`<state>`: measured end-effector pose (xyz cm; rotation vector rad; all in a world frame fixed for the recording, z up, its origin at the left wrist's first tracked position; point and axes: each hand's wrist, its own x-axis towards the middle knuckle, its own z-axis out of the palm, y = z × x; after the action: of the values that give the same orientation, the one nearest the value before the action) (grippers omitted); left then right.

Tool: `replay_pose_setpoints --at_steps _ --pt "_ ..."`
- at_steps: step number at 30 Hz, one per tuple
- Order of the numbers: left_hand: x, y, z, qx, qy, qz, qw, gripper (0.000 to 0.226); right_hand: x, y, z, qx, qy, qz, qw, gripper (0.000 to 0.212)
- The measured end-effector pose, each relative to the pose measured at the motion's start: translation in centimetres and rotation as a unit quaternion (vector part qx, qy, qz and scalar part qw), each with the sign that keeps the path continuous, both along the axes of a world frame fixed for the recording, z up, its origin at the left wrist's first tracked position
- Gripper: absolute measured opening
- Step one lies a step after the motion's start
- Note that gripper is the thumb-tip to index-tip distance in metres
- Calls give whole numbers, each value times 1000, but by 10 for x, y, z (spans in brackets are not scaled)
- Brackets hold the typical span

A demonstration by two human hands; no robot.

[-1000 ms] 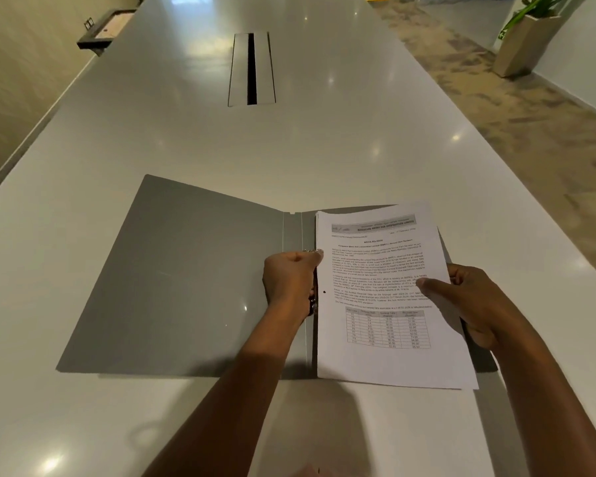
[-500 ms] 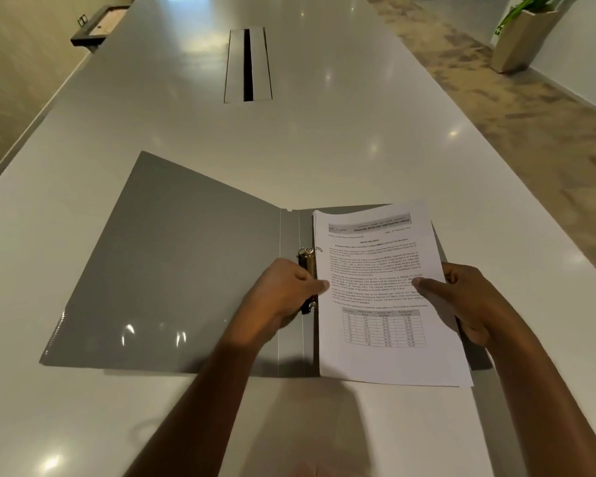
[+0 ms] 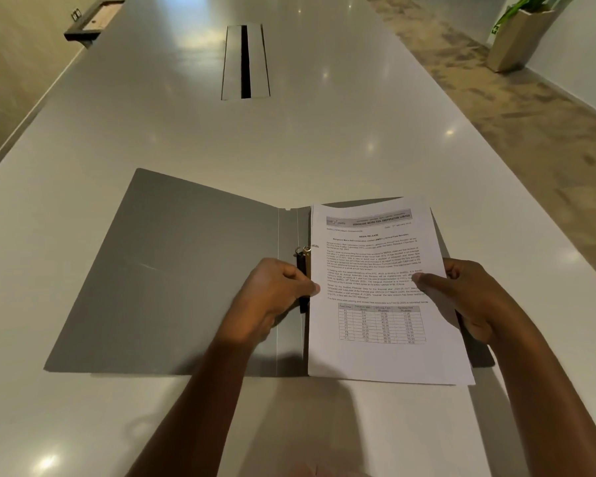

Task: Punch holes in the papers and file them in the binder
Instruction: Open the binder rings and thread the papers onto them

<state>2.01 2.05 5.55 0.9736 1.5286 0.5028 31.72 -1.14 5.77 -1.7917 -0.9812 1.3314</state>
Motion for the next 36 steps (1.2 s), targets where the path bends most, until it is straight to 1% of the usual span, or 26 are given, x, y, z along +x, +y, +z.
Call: replay_pose_setpoints --at_steps 8,17,21,24,30,36 --pt "-1 5 7 -27 0 2 1000 18 -3 -2 4 -12 4 -1 1000 19" --pt "-3 9 10 -42 21 -17 999 12 -3 -4 4 -8 15 -4 1000 20" --pt "-3 9 12 -45 27 -17 998 13 -3 -4 3 -9 18 -3 1000 21" --pt "-4 10 12 -52 16 -21 998 16 -2 -4 1 -12 18 -2 1000 21" --pt "-8 13 10 -47 11 -56 997 6 -1 -3 -1 -21 32 -5 999 21" --pt "-2 11 6 -29 0 -51 998 4 1 -1 -4 -29 23 1 999 16"
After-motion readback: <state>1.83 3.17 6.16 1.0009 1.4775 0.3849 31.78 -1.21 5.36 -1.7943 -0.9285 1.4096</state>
